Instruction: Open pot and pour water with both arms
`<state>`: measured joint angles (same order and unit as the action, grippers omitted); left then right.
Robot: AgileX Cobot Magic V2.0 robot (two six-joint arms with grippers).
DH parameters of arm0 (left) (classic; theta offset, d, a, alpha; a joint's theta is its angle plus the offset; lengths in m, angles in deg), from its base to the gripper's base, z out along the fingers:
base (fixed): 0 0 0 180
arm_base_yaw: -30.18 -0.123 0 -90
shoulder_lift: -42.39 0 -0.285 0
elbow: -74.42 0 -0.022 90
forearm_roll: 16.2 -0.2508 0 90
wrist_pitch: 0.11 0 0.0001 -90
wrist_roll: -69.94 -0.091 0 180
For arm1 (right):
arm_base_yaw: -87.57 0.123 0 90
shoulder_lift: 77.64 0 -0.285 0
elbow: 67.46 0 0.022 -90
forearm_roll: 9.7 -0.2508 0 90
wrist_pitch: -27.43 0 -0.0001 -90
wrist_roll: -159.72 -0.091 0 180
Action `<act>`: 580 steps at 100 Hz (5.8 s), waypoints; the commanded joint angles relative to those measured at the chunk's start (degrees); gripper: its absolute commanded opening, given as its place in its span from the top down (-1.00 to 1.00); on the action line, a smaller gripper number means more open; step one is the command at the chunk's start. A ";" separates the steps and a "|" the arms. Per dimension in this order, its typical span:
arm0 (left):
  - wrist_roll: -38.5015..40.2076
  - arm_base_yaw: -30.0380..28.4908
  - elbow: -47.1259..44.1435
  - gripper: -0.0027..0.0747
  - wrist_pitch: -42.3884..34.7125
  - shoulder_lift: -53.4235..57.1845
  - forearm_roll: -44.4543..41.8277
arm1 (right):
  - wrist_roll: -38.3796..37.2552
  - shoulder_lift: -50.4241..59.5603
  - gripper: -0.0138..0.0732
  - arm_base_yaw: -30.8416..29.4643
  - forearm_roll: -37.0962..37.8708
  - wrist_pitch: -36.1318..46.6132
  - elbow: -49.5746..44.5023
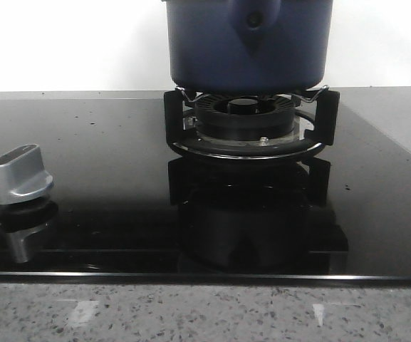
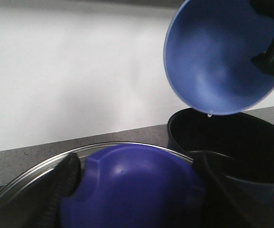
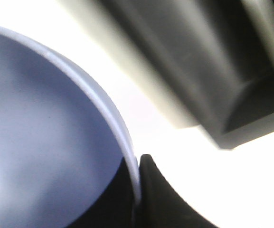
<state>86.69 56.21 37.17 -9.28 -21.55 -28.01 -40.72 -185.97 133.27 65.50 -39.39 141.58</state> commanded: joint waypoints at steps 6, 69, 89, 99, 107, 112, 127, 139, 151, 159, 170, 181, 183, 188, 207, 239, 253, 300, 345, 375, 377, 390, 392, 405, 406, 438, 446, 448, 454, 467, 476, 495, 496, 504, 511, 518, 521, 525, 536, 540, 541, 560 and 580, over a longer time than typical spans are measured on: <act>-0.03 -0.10 2.04 0.12 -6.78 1.22 0.57 | -2.40 2.69 0.84 -1.87 -1.65 -3.04 1.66; -0.03 -0.10 2.04 0.12 -6.78 1.22 0.67 | 1.70 13.71 0.84 -28.82 -48.97 -4.10 9.71; -0.03 -0.10 2.04 0.12 -6.78 1.22 0.67 | 7.17 13.85 0.84 -42.22 -60.80 -8.22 6.83; -0.03 -0.10 2.04 0.12 -6.78 1.22 0.67 | 8.08 13.73 0.84 -49.24 -67.31 -8.13 3.16; -0.03 -0.10 2.04 0.12 -6.78 1.22 0.67 | 9.01 13.73 0.84 -54.78 -72.19 -8.13 -1.35; -0.03 -0.10 2.04 0.12 -6.78 1.22 0.67 | 9.34 13.73 0.84 -57.82 -75.20 -7.86 -4.46; -0.03 -0.10 2.04 0.12 -6.78 1.22 0.67 | 10.42 13.73 0.84 -63.52 -80.47 -7.06 -14.65; -0.03 -0.10 2.04 0.12 -6.78 1.22 0.67 | 10.42 13.73 0.84 -63.97 -80.03 -4.69 -22.34; -0.03 -0.10 2.04 0.12 -6.59 1.22 0.67 | 10.42 13.73 0.84 -63.86 -79.94 -2.88 -27.12; -0.03 -0.10 2.04 0.12 -6.59 1.22 0.59 | 10.42 13.73 0.84 -63.86 -79.26 -2.85 -29.49; -0.03 -0.10 2.04 0.12 -6.59 1.22 0.59 | 10.31 13.73 0.84 -63.86 -78.95 -2.54 -31.39; -0.03 -0.10 2.04 0.12 -6.59 1.22 0.59 | 10.22 13.73 0.83 -63.86 -78.95 -2.26 -31.53; -0.03 -0.10 2.04 0.12 -6.59 1.22 0.59 | 10.03 13.84 0.83 -63.86 -78.95 -2.26 -31.53; -0.03 -0.10 2.04 0.12 -6.59 1.22 0.59 | 9.77 13.95 0.80 -63.86 -78.95 -2.14 -31.53; -0.03 -0.10 2.04 0.12 -6.59 1.22 0.59 | 7.62 16.35 0.17 -63.86 -78.88 1.62 -31.53; -0.03 -0.10 2.04 0.12 -8.00 1.22 0.31 | 5.23 25.93 -0.19 -62.83 -82.72 10.27 -31.65; -0.03 -0.10 2.15 0.12 -11.46 1.22 -0.09 | 9.29 33.77 0.39 -59.23 -82.68 12.98 -33.31; -0.03 8.97 10.60 0.12 -12.36 -6.67 -2.41 | 11.53 54.99 0.84 -49.25 -82.80 17.55 -40.77; -0.03 13.90 23.61 0.12 -12.36 -20.68 -2.41 | 11.85 66.05 0.84 -43.83 -81.96 15.16 -43.93; 0.06 14.91 31.93 0.12 -12.59 -29.14 -2.27 | 11.85 66.38 0.84 -43.70 -81.96 14.66 -45.12; 0.06 14.91 32.22 0.12 -12.71 -29.58 -2.27 | 11.85 66.38 0.84 -43.70 -81.96 14.55 -45.12; 0.06 15.69 33.47 0.12 -12.61 -32.01 -2.27 | 11.85 66.38 0.84 -43.70 -81.96 14.55 -45.25; 0.06 15.83 33.47 0.12 -12.61 -32.18 -2.27 | 11.85 66.38 0.84 -43.70 -81.96 14.55 -45.25; 0.06 16.17 33.51 0.12 -12.40 -33.50 -2.27 | 11.85 66.38 0.84 -43.70 -81.96 14.55 -45.25; 0.06 16.22 33.51 0.12 -12.40 -33.66 -2.27 | 11.85 66.38 0.84 -43.70 -81.96 14.55 -45.25; 0.17 16.22 33.51 0.12 -12.35 -35.29 -1.89 | 11.85 66.38 0.84 -43.70 -81.96 14.08 -45.25; 0.17 16.22 33.61 0.12 -12.57 -35.97 -1.89 | 11.85 66.38 0.84 -43.70 -81.96 13.98 -45.25; 0.17 16.22 33.61 0.12 -12.60 -36.12 -1.89 | 11.85 66.38 0.84 -43.70 -81.96 13.98 -45.25; 0.17 16.22 33.75 0.12 -12.89 -36.48 -1.89 | 11.85 66.38 0.84 -43.70 -81.96 13.98 -45.25; 0.17 16.22 33.75 0.12 -13.59 -36.56 -1.89 | 11.85 66.38 0.84 -43.70 -81.96 13.73 -45.25; 0.17 15.76 33.75 0.12 -14.60 -36.56 -1.89 | 11.85 66.38 0.84 -43.70 -81.96 13.73 -45.25; 0.17 14.62 33.75 0.12 -14.74 -36.56 -1.42 | 11.85 66.38 0.84 -43.70 -81.96 13.73 -45.25; 0.17 14.62 33.75 0.12 -14.74 -36.56 -1.29 | 11.85 66.38 0.84 -43.70 -81.96 13.73 -45.25; 0.17 14.30 33.75 0.12 -15.30 -36.56 -0.27 | 11.85 66.38 0.84 -43.70 -81.96 13.73 -45.25; 0.17 14.18 33.75 0.12 -15.82 -36.56 -0.27 | 11.85 66.38 0.84 -43.70 -81.96 13.73 -45.25; 0.17 14.18 33.75 0.12 -15.87 -36.56 -0.27 | 11.85 66.38 0.84 -43.70 -81.96 13.73 -45.25; 0.17 14.18 33.75 0.12 -15.87 -36.71 -0.27 | 11.85 66.38 0.84 -43.70 -81.96 13.73 -45.25; 0.17 14.18 33.75 0.12 -16.01 -36.96 -0.27 | 11.85 66.38 0.84 -43.70 -81.96 13.73 -45.25; 0.17 14.18 34.26 0.12 -16.46 -37.80 -0.27 | 11.85 66.38 0.84 -43.70 -81.96 13.73 -45.25; 0.17 14.18 34.56 0.12 -16.46 -38.24 -0.27 | 11.85 66.38 0.84 -43.70 -81.96 13.73 -45.25; 0.17 14.18 34.60 0.12 -16.34 -38.25 -0.27 | 11.85 66.38 0.84 -43.70 -81.96 13.73 -45.25; 0.17 14.18 34.91 0.12 -15.72 -38.87 -0.27 | 11.85 66.38 0.84 -43.70 -81.96 13.51 -45.25; 0.17 14.18 34.91 0.12 -12.63 -38.98 -0.52 | 11.85 66.38 0.84 -43.70 -81.96 13.51 -45.25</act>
<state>86.69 70.47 69.89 -18.43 -63.14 -29.13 -29.59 -119.68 89.41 -16.69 -29.46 95.12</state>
